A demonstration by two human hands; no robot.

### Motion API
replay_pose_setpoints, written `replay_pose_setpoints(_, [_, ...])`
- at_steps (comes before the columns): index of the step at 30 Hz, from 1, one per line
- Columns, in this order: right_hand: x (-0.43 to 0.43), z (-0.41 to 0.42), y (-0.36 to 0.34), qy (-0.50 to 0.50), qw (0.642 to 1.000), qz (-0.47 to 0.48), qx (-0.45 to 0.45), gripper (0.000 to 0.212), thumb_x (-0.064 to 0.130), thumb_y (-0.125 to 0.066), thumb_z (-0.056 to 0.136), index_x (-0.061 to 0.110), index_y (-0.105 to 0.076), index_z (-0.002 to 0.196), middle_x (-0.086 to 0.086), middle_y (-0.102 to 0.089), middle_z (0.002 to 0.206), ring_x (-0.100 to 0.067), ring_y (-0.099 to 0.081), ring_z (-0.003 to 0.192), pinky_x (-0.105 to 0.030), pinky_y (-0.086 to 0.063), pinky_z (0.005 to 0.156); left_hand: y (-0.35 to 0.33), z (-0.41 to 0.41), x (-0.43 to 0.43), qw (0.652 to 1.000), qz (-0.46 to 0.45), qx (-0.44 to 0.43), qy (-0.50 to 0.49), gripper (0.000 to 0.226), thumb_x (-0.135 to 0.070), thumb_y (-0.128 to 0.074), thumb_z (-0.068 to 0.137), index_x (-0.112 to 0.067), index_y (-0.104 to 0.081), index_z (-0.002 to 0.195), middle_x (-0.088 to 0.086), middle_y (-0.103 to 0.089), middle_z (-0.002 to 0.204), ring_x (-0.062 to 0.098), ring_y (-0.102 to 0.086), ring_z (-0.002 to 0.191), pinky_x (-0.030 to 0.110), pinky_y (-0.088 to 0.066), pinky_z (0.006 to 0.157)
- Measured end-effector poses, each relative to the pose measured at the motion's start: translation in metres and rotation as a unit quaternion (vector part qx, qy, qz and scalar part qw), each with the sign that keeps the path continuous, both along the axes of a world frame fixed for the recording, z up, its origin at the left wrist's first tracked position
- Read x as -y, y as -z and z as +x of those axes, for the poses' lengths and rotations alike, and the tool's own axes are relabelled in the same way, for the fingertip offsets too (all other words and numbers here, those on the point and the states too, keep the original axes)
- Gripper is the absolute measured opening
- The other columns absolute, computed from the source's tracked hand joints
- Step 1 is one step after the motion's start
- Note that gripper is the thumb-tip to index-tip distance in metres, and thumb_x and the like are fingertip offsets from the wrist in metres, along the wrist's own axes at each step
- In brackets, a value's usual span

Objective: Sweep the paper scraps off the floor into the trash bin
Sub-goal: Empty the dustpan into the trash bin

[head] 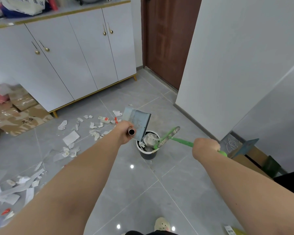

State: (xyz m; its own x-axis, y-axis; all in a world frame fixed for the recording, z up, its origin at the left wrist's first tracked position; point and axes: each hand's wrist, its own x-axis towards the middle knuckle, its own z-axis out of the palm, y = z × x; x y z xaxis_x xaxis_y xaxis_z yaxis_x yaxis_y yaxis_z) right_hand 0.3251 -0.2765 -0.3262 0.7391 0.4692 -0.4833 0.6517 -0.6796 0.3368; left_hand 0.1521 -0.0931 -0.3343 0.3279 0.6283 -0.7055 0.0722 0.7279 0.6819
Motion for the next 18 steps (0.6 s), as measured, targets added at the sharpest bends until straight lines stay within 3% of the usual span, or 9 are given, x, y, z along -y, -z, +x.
replay_pose_setpoints(7, [0.006,0.013,-0.011,0.004,1.0,0.025,0.017,0.031,0.013,-0.052,0.09,0.019,-0.056,0.12,0.001,-0.06,0.114,-0.02,-0.059,0.105,-0.028,-0.039,0.071,-0.004,0.007,0.0,1.0,0.021,0.0,-0.02,0.031,0.006,-0.031,0.094,-0.011,-0.033,0.069,0.006,-0.032,0.068,0.013,-0.034,0.055,0.009,-0.033,0.029])
replay_pose_setpoints(12, [0.005,0.009,-0.005,0.026,0.998,0.065,-0.002,0.028,0.01,-0.05,0.09,0.018,-0.059,0.115,0.002,-0.056,0.089,-0.02,-0.057,0.09,-0.025,-0.04,0.067,-0.009,0.005,0.003,0.999,0.01,0.027,-0.031,0.031,0.006,-0.031,0.095,-0.011,-0.033,0.07,0.004,-0.031,0.066,0.009,-0.037,0.042,0.011,-0.031,0.029])
replay_pose_setpoints(18, [0.003,-0.003,0.007,0.011,0.998,0.06,-0.023,0.029,0.011,-0.048,0.091,0.019,-0.058,0.118,0.001,-0.061,0.112,-0.018,-0.059,0.104,-0.026,-0.043,0.073,-0.007,0.011,0.016,0.993,-0.027,0.087,-0.069,0.031,0.007,-0.028,0.095,-0.011,-0.03,0.069,0.003,-0.029,0.066,0.007,-0.035,0.025,0.012,-0.028,0.027])
